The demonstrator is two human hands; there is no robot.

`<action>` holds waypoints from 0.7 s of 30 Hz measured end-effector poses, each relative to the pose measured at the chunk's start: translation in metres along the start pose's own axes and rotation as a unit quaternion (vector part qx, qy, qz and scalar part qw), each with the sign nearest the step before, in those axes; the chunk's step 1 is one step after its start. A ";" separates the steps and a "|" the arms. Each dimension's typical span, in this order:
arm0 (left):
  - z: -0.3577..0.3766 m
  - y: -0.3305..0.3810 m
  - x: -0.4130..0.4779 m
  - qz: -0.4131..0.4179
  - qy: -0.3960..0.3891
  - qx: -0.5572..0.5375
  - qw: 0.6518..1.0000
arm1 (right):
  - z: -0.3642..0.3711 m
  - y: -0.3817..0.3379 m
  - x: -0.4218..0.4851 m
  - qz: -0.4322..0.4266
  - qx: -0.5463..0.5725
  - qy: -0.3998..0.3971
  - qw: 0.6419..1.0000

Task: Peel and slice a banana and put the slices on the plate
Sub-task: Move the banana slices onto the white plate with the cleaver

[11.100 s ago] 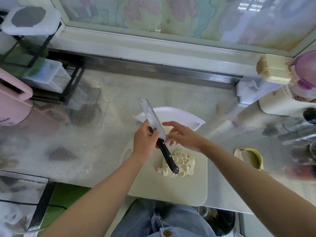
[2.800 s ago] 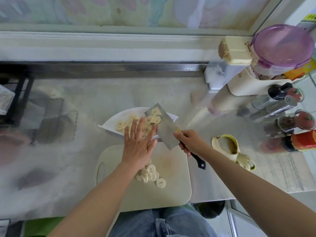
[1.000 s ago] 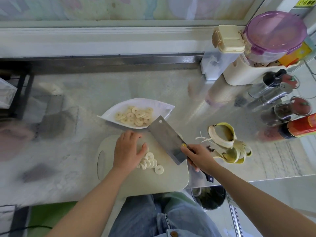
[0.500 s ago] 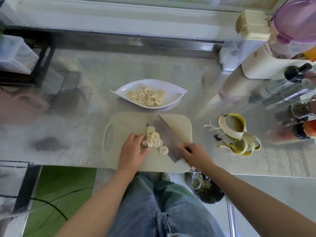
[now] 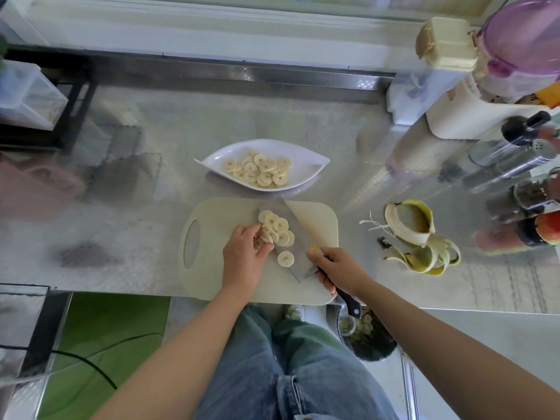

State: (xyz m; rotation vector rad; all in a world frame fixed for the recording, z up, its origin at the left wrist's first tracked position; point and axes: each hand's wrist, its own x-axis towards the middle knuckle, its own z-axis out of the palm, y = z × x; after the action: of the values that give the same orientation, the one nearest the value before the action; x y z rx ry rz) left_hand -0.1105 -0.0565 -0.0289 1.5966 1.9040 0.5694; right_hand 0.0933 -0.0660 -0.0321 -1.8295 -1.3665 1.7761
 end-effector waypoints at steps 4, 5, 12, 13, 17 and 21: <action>-0.002 0.010 0.010 0.010 0.008 -0.013 1.000 | -0.011 -0.008 -0.001 -0.006 0.025 -0.009 1.000; -0.002 0.013 0.012 0.013 0.009 -0.017 1.000 | -0.015 -0.010 -0.001 -0.007 0.028 -0.010 1.000; -0.009 0.036 0.034 0.045 0.012 -0.036 0.998 | -0.038 -0.027 0.004 -0.024 0.054 -0.005 0.998; -0.009 0.039 0.040 0.050 0.013 -0.040 0.998 | -0.041 -0.032 0.007 -0.027 0.059 -0.001 0.998; -0.014 0.051 0.070 0.061 0.020 -0.046 0.997 | -0.055 -0.055 0.024 -0.037 0.068 0.015 0.997; -0.018 0.057 0.105 0.054 0.023 -0.025 0.998 | -0.065 -0.076 0.044 -0.032 0.057 0.019 0.998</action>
State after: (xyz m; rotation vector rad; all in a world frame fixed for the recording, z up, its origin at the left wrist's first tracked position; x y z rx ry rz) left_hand -0.0927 0.0577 0.0042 1.6760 1.8295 0.6989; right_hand 0.1097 0.0339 0.0097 -1.7327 -1.2687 1.7408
